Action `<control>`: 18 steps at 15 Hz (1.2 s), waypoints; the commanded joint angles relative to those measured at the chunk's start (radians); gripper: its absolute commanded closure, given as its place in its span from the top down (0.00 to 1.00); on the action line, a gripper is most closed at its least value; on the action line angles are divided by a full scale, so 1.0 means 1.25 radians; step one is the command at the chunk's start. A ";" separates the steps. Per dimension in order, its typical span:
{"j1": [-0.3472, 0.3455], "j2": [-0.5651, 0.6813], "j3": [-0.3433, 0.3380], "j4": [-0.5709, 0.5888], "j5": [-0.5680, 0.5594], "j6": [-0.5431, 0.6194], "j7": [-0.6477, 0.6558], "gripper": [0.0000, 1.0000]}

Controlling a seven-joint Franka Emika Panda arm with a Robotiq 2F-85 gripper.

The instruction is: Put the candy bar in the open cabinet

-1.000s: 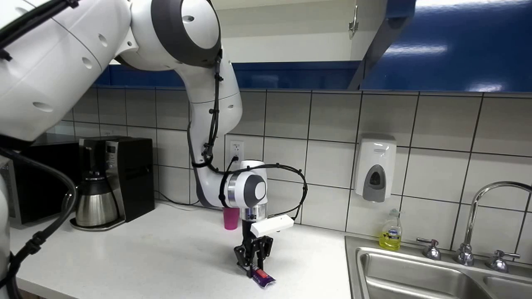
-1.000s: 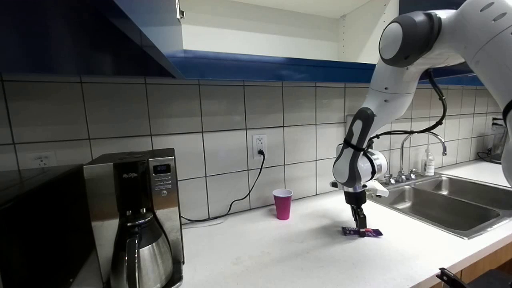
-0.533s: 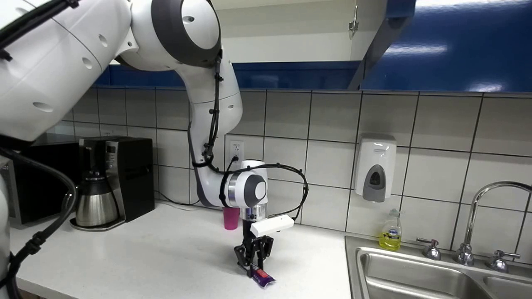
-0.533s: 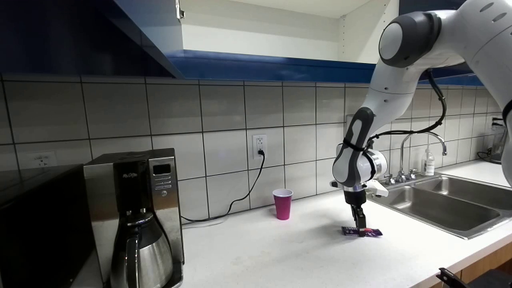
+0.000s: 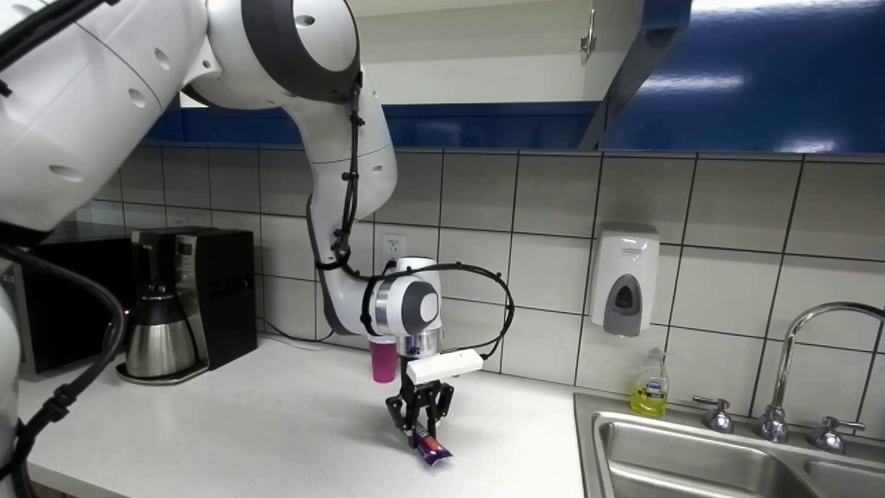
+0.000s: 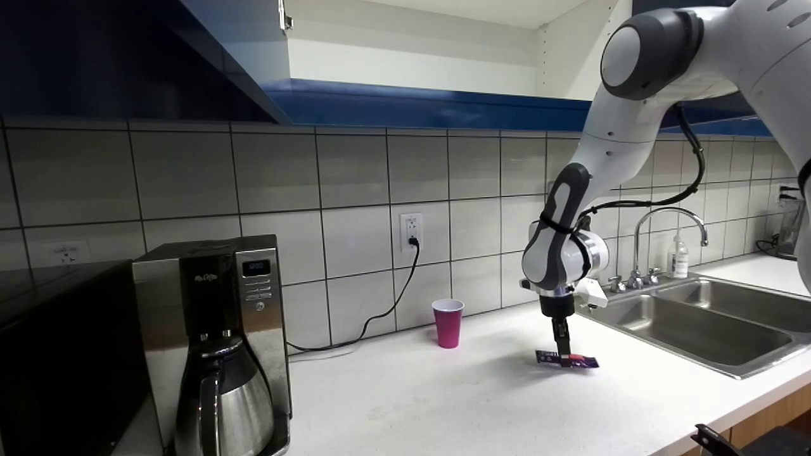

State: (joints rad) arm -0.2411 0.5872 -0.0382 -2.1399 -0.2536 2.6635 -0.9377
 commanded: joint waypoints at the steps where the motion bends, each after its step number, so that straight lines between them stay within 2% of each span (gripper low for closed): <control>1: 0.018 -0.087 -0.004 -0.059 0.006 0.001 0.058 0.15; 4: 0.020 -0.142 0.002 -0.103 0.025 0.000 0.108 0.15; 8: 0.004 -0.213 0.028 -0.185 0.139 0.022 0.179 0.15; 12: 0.015 -0.279 0.037 -0.277 0.224 0.085 0.245 0.15; 18: 0.051 -0.381 0.030 -0.406 0.211 0.185 0.360 0.15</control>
State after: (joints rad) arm -0.1966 0.2166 -0.0025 -2.5450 0.0151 2.8438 -0.5633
